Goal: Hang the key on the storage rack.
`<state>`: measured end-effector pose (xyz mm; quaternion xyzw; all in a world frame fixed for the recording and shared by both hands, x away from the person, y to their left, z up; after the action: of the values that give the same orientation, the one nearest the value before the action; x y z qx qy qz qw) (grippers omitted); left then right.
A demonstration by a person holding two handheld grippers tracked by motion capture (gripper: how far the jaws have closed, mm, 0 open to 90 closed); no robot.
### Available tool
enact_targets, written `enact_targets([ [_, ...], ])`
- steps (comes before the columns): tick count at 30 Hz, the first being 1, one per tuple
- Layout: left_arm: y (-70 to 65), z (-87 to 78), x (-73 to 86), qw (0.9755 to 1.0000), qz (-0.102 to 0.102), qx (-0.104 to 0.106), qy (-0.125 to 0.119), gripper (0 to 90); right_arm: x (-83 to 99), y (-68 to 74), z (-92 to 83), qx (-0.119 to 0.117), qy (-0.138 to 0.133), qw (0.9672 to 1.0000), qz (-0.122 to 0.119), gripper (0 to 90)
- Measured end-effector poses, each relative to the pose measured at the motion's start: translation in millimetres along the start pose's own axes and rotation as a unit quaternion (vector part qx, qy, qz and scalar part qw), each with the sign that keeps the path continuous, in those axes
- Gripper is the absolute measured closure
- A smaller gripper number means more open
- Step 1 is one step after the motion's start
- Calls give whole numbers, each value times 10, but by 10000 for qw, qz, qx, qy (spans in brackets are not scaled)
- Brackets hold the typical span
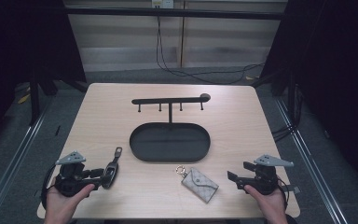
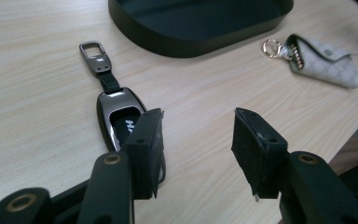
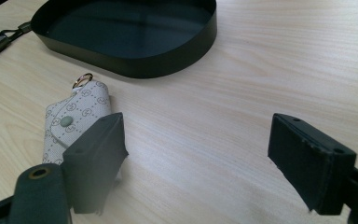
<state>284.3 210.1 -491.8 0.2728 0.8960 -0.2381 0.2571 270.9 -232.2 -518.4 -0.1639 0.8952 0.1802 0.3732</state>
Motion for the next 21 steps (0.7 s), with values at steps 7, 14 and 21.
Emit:
enact_targets([
  [7,142,153,-143,9989,-21,-278,377,559,8,-5,8,5,44,10000,13,180],
  [14,188,217,-291,9964,41,-455,709,579,23,9,22,-28,123,9999,-7,180],
  [21,261,302,-428,9952,-107,-483,847,585,31,8,34,-39,169,9998,-42,180],
])
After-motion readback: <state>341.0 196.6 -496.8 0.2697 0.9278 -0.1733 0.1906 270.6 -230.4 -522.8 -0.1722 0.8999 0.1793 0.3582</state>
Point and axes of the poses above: each handheld gripper's, and its own axes: z roughly forward along the jaws, x roughly out of its underside, y roughly to its left, the point moved 9 cm from there along z, roughly forward along the jaws, and after that the axes turned 5 degrees about y, right-handed, at the moved point
